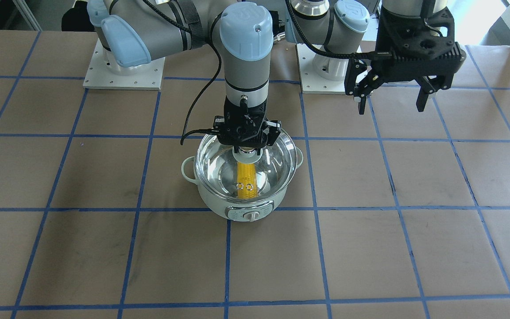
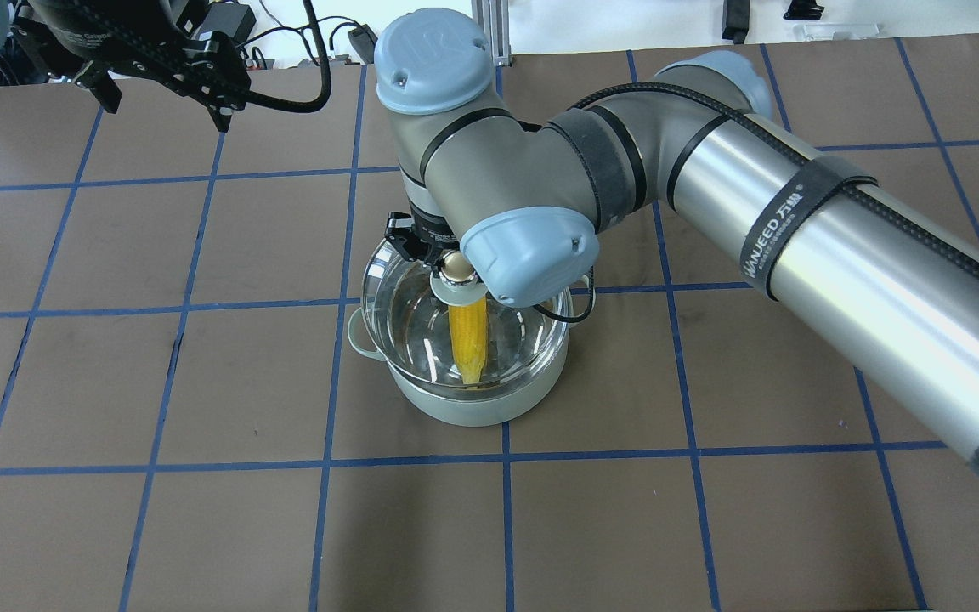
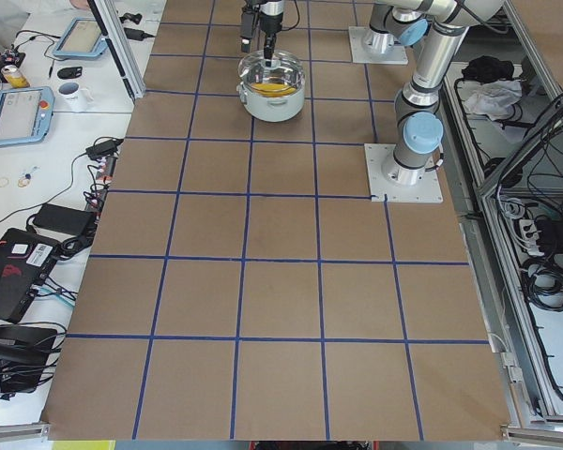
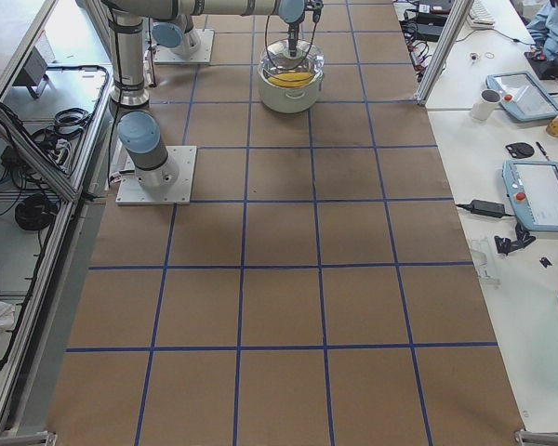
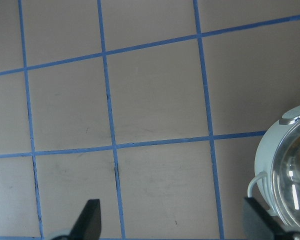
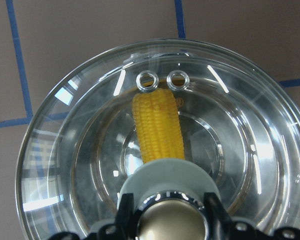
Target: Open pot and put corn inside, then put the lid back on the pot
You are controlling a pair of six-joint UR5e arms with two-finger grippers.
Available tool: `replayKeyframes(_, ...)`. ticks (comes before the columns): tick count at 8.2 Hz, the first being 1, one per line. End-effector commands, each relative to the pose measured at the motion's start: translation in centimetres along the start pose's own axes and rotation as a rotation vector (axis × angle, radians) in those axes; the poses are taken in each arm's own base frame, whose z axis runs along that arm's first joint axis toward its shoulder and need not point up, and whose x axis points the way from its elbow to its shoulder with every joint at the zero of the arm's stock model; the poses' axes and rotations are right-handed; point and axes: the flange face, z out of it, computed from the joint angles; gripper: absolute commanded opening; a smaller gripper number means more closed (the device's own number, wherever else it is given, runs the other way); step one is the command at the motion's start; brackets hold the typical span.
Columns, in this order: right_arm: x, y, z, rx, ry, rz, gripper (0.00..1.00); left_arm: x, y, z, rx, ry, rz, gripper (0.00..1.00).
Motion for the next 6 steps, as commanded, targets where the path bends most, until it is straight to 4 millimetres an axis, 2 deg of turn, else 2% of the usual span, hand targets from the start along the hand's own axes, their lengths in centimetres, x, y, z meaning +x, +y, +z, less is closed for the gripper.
replayKeyframes(1, 0.25, 0.39, 1.19, -0.014, 0.007, 0.0, 0.0, -2.27, -0.04, 1.49, -0.025, 0.0, -0.039, 1.0)
replayKeyframes(3, 0.4, 0.44, 1.44, -0.02, 0.011, 0.004, 0.0, -2.84, -0.02, 1.65, -0.029, 0.003, -0.051, 1.0)
replayKeyframes(6, 0.42, 0.49, 1.52, -0.024, 0.012, 0.005, 0.0, -2.61, -0.11, 2.26, -0.038, 0.015, -0.048, 1.0)
